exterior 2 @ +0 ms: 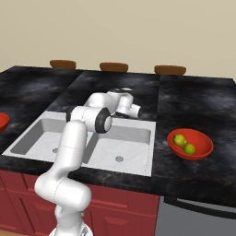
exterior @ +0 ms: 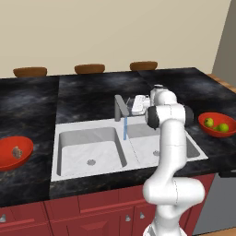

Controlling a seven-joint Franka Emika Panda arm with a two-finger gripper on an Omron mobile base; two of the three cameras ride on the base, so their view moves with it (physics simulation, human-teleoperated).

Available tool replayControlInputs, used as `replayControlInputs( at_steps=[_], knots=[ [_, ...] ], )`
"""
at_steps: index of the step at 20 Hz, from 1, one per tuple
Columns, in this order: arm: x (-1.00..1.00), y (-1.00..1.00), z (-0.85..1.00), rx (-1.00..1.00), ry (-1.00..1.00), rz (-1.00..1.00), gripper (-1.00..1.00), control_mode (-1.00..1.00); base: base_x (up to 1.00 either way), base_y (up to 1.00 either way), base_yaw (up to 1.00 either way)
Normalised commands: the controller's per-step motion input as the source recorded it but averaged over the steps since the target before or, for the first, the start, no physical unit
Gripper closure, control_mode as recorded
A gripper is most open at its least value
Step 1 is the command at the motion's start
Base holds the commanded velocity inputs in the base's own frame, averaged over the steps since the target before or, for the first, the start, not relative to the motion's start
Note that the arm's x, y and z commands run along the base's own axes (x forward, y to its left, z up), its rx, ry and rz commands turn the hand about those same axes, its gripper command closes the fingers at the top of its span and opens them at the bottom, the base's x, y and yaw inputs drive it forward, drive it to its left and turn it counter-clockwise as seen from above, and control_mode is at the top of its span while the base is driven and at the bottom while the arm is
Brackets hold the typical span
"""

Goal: Pick the pears from the sink and place them in one bowl. Place the mushroom in the other bowl. Then turn off the sink faucet.

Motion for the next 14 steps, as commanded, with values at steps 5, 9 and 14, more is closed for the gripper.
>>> replayControlInputs(
  at_steps=[5,9,14],
  knots=[
    [0.01,0.34,0.06,0.00,0.00,0.04,-1.00,-1.00,0.00,0.00,0.00],
    [0.09,0.34,0.08,0.00,0.00,0.03,-1.00,-1.00,0.00,0.00,0.00],
    [0.15,0.39,0.06,0.00,0.00,0.03,-1.00,-1.00,0.00,0.00,0.00]
  ],
)
